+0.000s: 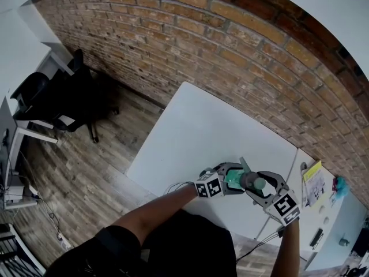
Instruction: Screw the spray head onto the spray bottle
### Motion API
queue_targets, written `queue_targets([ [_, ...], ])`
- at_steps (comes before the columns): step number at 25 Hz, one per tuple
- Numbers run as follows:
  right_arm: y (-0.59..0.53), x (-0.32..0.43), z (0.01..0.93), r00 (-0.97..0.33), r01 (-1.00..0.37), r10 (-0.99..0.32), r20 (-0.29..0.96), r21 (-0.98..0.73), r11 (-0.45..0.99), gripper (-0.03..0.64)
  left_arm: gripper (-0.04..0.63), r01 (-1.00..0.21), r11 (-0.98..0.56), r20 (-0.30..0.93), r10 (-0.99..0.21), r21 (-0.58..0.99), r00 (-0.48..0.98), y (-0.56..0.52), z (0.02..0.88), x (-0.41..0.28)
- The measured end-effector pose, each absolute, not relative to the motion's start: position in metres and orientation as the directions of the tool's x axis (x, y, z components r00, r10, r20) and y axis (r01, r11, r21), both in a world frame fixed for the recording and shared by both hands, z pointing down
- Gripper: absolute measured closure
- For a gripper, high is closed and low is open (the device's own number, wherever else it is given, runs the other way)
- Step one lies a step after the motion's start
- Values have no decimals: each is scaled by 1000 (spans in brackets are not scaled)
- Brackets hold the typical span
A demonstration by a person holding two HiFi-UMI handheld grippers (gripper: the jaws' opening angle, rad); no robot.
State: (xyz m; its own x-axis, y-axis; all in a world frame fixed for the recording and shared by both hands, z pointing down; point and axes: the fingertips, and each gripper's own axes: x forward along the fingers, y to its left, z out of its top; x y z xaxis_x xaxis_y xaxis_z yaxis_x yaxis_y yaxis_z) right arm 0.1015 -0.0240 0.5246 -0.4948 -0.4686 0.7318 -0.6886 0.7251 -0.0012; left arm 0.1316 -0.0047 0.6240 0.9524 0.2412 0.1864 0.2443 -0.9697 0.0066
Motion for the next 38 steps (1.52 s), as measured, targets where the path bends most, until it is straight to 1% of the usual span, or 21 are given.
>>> queue_targets([
  [4,-23,100,524,-515,-639,-433,740,6,769,345,198,238,-971,187,235,6,954,-5,624,132],
  [11,-21,100,522,-550,-599,-416,724,6,801,345,198,232,-973,189,230,11,955,-5,624,131],
  [38,-22,101,519,-632,-503,-325,704,-53,863,346,196,220,-975,187,218,11,958,-6,624,130],
])
